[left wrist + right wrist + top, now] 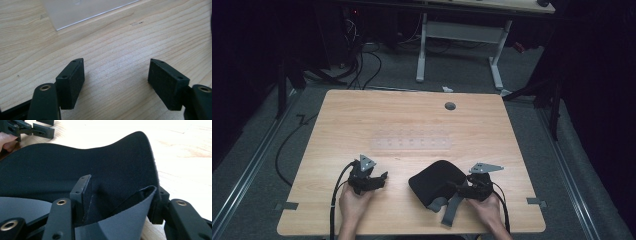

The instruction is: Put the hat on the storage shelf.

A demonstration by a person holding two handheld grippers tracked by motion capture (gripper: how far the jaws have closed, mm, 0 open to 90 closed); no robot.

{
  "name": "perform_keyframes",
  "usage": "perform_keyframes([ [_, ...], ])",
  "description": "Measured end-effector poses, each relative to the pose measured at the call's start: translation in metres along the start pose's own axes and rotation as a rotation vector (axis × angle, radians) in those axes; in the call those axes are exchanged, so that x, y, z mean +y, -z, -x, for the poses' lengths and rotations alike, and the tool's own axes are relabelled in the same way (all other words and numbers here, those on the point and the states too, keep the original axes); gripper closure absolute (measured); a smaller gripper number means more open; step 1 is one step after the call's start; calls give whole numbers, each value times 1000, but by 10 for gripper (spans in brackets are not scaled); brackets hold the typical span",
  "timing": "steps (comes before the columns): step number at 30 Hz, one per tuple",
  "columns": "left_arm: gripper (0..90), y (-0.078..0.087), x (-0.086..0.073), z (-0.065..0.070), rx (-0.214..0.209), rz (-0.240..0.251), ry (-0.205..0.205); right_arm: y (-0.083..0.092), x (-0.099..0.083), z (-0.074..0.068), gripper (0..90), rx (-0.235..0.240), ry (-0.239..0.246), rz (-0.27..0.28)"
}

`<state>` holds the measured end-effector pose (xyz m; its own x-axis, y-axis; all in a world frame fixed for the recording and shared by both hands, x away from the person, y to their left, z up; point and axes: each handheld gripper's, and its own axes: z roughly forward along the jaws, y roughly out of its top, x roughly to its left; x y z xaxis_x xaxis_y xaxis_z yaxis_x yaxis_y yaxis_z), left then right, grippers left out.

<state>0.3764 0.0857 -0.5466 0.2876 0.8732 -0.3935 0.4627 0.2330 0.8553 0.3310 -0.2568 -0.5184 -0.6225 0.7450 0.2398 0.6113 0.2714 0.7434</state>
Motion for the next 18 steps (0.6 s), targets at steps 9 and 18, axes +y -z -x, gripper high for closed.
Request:
perform_keyframes([
  [9, 297, 0, 0, 0, 0, 0, 1, -6, -9, 4, 531, 31, -13, 13],
  [18, 297, 0, 0, 0, 0, 0, 1, -3, -10, 2, 653, 55, 16, 27],
])
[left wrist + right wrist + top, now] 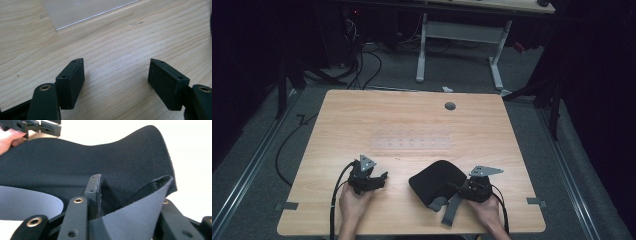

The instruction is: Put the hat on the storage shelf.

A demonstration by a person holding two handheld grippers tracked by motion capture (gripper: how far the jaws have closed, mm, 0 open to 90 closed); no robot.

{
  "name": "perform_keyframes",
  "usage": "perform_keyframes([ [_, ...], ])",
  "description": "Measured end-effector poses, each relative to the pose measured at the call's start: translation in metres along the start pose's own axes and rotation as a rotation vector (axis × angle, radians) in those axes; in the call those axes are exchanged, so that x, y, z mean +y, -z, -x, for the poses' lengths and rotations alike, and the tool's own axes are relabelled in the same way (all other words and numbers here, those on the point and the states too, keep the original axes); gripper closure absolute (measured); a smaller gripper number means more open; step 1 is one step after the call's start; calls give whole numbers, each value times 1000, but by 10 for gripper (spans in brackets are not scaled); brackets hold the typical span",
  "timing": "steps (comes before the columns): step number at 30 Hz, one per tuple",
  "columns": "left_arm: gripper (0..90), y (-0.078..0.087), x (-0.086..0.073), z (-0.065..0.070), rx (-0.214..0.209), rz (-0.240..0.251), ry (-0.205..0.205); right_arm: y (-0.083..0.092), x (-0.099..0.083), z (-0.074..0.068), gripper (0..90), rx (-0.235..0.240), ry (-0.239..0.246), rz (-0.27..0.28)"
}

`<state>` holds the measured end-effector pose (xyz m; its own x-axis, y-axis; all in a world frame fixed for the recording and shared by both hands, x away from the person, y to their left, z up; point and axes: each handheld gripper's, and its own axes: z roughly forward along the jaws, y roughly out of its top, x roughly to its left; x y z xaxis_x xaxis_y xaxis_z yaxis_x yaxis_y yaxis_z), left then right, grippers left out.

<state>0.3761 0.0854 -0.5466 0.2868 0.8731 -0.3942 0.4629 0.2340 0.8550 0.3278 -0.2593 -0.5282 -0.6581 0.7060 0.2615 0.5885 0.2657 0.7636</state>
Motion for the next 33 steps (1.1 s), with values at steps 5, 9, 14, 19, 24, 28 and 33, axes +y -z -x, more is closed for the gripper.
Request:
perform_keyframes([
  [5, 297, 0, 0, 0, 0, 1, 1, 2, 0, 0, 701, 17, -5, 10],
  [9, 296, 0, 0, 0, 0, 1, 0, 4, 1, -1, 736, 29, -3, 16],
  [14, 295, 0, 0, 0, -1, -1, -1, 7, 2, -4, 776, 38, 14, 24],
  [19, 295, 0, 0, 0, 0, -1, 0, 8, 3, -4, 800, 54, 11, 30],
  [24, 296, 0, 0, 0, 1, 0, 0, 10, 4, -4, 827, 92, -14, 41],
  [28, 295, 0, 0, 0, 0, -1, 0, 12, 6, -6, 834, 97, -10, 40],
  [33, 295, 0, 0, 0, 0, -1, 0, 15, 10, -11, 836, 87, 18, 43],
])
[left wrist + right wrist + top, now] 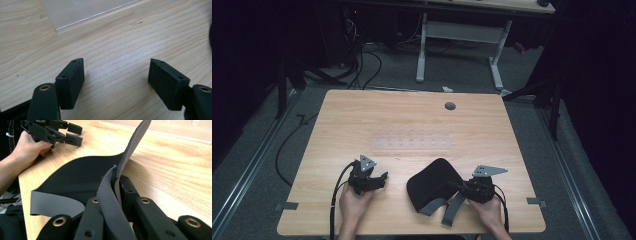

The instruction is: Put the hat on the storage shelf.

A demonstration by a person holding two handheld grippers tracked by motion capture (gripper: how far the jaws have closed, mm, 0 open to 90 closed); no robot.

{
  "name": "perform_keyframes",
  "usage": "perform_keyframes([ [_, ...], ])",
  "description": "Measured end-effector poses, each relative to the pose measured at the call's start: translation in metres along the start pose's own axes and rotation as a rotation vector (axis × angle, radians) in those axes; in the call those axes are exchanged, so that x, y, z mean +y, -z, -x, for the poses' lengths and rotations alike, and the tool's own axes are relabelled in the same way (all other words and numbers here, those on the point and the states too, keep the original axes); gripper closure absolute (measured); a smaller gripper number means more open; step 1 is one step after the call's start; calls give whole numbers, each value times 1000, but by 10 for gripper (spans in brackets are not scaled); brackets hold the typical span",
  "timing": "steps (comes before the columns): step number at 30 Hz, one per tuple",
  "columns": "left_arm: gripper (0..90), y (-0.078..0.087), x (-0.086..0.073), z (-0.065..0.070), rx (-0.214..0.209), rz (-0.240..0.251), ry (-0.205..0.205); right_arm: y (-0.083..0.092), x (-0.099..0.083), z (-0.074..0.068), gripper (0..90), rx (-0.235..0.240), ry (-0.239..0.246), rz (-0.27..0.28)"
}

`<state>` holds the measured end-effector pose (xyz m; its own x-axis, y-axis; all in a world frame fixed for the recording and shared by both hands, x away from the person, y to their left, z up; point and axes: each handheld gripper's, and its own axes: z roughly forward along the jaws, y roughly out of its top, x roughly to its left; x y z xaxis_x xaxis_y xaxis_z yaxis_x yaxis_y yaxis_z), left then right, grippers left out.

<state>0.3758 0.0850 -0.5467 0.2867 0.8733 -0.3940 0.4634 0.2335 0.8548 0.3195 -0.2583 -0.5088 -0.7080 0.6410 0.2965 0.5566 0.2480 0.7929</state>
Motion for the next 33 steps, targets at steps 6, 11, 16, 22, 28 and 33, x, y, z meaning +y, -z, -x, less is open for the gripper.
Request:
perform_keyframes([
  [6, 297, 0, 0, 0, -3, 0, 5, 6, 6, -4, 837, -19, 29, 21],
  [11, 298, 0, 1, -1, -8, -2, 11, 12, 14, -3, 838, -20, 26, 38],
  [16, 304, 1, 0, 0, -16, -3, 8, 16, 20, -1, 838, -16, 6, 43],
  [22, 312, 4, 1, 5, -49, -3, -14, 19, 27, 0, 838, -18, -11, 52],
  [28, 311, 16, 8, 15, -106, 19, -38, 20, 31, 2, 838, -13, -27, 60],
  [33, 309, 26, 10, 29, -171, 33, -48, 21, 37, 3, 838, -11, -32, 66],
])
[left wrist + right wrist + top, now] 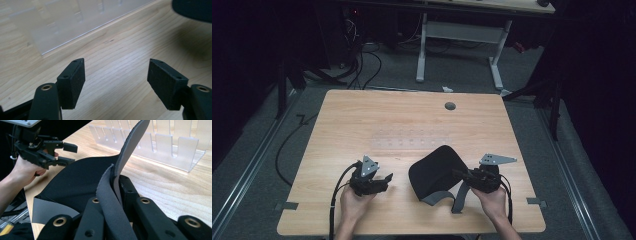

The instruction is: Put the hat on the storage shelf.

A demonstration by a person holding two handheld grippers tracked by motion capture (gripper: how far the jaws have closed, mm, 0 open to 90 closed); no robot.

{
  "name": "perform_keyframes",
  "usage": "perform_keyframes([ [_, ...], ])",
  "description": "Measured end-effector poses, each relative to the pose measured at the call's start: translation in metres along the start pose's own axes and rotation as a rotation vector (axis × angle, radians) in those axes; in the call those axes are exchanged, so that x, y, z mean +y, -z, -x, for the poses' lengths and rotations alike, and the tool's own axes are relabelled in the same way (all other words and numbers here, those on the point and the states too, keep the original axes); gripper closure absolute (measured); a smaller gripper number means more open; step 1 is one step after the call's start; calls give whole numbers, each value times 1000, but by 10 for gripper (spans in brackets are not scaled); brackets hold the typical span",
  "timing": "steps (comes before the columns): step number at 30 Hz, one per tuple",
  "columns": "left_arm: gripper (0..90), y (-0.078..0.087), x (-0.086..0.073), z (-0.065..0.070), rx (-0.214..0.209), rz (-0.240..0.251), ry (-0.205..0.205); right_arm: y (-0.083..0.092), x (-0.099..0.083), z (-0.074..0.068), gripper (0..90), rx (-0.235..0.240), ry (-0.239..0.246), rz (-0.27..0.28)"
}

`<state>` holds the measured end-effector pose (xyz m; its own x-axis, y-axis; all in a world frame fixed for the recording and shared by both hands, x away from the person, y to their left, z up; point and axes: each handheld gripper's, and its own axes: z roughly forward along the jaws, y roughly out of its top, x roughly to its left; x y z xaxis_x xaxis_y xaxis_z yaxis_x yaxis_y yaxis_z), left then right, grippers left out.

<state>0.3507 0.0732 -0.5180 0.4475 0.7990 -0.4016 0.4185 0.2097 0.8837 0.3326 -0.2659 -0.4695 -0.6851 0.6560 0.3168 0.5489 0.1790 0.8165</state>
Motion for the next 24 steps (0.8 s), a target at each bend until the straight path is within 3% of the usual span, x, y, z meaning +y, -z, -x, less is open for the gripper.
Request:
perform_keyframes([
  [8, 305, 7, 4, 20, -94, 8, -5, 4, 7, 2, 838, -6, -21, 15],
  [19, 277, 12, 7, 49, -192, 19, -44, 3, 17, 2, 837, -1, -26, 21],
  [24, 257, 11, 5, 54, -216, 12, -56, 2, 24, 0, 837, 5, -19, 26],
])
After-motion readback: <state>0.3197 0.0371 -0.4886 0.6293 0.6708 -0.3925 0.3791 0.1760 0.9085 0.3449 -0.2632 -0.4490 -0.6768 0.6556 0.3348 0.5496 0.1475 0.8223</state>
